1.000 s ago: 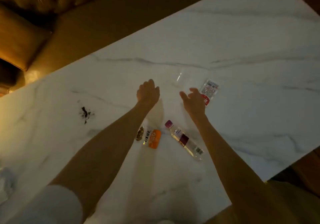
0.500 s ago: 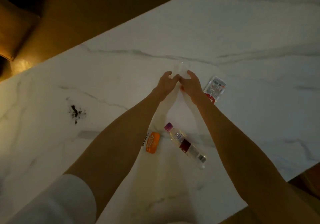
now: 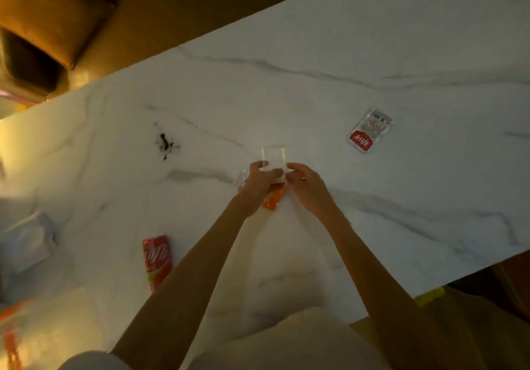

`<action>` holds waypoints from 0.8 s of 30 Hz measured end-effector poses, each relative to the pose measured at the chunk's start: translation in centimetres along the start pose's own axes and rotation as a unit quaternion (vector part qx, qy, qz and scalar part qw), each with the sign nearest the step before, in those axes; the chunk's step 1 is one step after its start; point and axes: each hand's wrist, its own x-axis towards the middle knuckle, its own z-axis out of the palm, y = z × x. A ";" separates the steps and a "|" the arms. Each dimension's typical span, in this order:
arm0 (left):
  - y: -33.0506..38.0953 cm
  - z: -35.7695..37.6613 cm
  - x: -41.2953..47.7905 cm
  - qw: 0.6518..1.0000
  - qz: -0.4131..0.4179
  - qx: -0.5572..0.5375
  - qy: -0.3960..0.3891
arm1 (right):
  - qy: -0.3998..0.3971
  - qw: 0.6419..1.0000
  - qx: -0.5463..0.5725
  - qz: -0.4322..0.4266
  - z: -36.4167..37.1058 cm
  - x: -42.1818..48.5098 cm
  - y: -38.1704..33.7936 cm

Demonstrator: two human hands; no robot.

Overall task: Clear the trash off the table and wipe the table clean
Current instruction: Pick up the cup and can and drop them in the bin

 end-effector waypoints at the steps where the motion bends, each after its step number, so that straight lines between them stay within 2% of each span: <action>1: -0.8 -2.0 -1.9 1.000 0.008 -0.014 0.003 | -0.019 1.000 0.012 -0.007 1.8 -1.0 -0.2; 4: -3.4 -8.7 -7.4 0.997 0.030 -0.057 0.031 | -0.042 0.999 0.002 -0.025 8.2 -3.0 -0.3; 10: -11.1 -23.2 -17.9 0.958 0.039 -0.158 0.235 | -0.181 0.971 -0.158 -0.015 24.1 -10.4 -2.1; 13: -15.1 -27.8 -20.9 0.946 0.027 -0.163 0.278 | -0.161 0.970 -0.184 -0.006 30.3 -12.7 -2.3; 15: -17.1 -29.7 -21.1 0.944 0.018 -0.182 0.274 | -0.134 0.974 -0.184 0.018 33.4 -13.4 -1.5; 18: -18.6 -31.1 -19.7 0.954 0.007 -0.207 0.217 | -0.105 0.978 -0.173 0.046 35.4 -13.5 -0.5; 22: -19.7 -31.8 -18.5 0.974 -0.020 -0.196 0.112 | -0.113 0.987 -0.038 0.106 36.1 -12.9 0.9; 24: -20.1 -31.9 -18.9 0.981 -0.013 -0.170 0.090 | -0.130 0.984 0.010 0.124 35.9 -12.0 2.9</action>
